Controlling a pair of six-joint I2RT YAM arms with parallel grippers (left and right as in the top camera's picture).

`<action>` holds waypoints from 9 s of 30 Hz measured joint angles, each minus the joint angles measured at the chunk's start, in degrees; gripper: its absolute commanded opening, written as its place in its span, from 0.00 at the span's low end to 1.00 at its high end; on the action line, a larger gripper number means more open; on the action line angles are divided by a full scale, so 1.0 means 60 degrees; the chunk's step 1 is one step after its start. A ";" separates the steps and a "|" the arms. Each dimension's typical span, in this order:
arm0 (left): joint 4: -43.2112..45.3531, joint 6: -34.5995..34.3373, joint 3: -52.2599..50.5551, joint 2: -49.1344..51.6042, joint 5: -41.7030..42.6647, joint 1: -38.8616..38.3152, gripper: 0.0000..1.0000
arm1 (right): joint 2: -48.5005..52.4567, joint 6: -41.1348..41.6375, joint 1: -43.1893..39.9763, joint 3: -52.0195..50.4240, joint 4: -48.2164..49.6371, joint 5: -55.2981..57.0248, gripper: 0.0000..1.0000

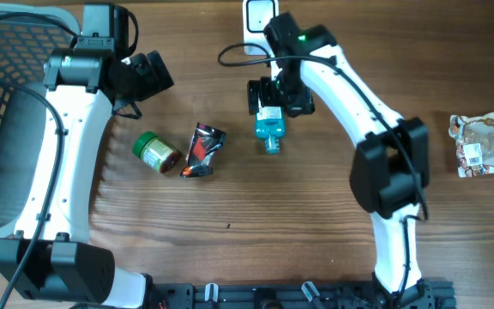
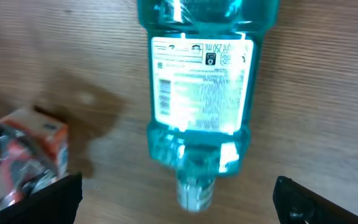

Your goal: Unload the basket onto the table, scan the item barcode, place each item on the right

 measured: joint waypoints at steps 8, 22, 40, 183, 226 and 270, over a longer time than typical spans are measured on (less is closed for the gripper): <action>0.0000 0.0000 0.0000 0.0000 0.0000 0.0000 1.00 | 0.0729 0.0699 0.0546 -0.0820 0.1534 0.1304 1.00; 0.0000 0.0000 0.0000 0.0000 0.0004 0.0000 1.00 | 0.0492 0.1071 0.0572 -0.1854 0.2014 0.1869 0.77; 0.0004 0.0000 -0.0004 0.0000 0.0004 0.0000 1.00 | 0.0386 -0.0729 0.1300 -0.2080 -0.1056 0.4510 1.00; 0.0000 0.0000 -0.0004 0.0000 0.0000 0.0000 1.00 | -0.0951 0.9125 -0.0641 -0.3377 0.3180 0.2204 1.00; 0.0000 0.0000 -0.0004 0.0000 0.0000 0.0000 1.00 | -0.2630 0.3883 -0.0222 -0.3843 0.2940 0.3544 0.71; 0.0000 0.0000 -0.0004 0.0000 0.0004 0.0000 1.00 | -0.4033 -0.1271 -0.0229 -0.4754 0.3654 0.3858 1.00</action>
